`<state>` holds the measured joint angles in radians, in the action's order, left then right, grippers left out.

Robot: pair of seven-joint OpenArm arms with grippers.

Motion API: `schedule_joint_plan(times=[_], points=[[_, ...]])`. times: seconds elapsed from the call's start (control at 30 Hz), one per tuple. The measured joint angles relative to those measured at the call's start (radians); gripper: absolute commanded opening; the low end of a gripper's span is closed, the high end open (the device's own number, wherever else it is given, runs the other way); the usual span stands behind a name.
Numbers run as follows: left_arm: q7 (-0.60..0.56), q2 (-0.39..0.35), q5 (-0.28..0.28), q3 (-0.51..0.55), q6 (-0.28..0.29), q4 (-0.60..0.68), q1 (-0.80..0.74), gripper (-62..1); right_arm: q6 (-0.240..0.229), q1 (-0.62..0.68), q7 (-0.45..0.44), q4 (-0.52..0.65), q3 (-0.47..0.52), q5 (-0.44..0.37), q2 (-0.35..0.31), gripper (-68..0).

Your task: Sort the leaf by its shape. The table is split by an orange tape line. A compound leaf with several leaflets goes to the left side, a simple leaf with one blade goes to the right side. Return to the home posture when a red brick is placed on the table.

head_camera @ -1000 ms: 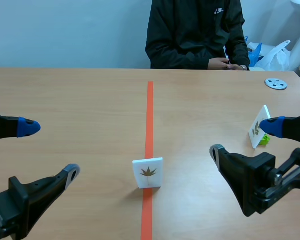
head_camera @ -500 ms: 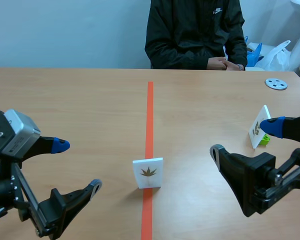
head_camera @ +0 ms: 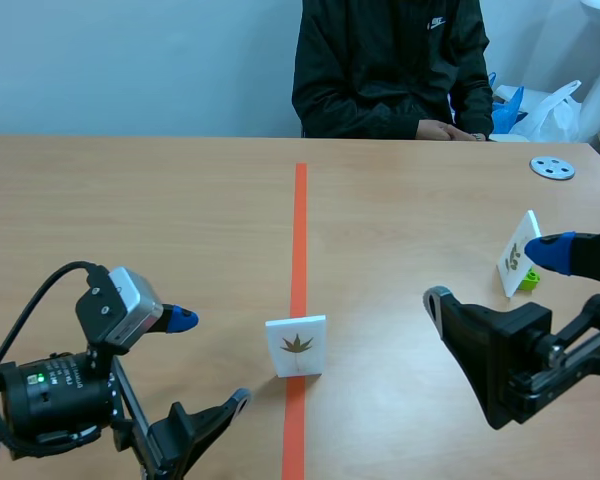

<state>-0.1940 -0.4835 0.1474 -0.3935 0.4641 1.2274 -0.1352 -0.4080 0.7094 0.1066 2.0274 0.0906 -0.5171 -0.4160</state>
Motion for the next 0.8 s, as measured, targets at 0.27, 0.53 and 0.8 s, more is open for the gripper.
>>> schedule_joint_plan(times=[0.27, 0.53, 0.8], points=[[-0.069, 0.045, -0.016, -0.106, -0.007, -0.142, 0.109, 1.4, 0.000, 0.000, -0.004, 0.000, 0.023, 0.000, 0.000, 0.4], [-0.117, 0.122, -0.051, -0.186, -0.039, -0.241, 0.192, 1.4, 0.000, 0.000, -0.004, 0.000, 0.023, 0.000, 0.000, 0.4], [-0.160, 0.185, -0.054, -0.257, -0.097, -0.336, 0.259, 1.4, 0.000, 0.000, -0.004, 0.000, 0.023, 0.000, 0.000, 0.4]])
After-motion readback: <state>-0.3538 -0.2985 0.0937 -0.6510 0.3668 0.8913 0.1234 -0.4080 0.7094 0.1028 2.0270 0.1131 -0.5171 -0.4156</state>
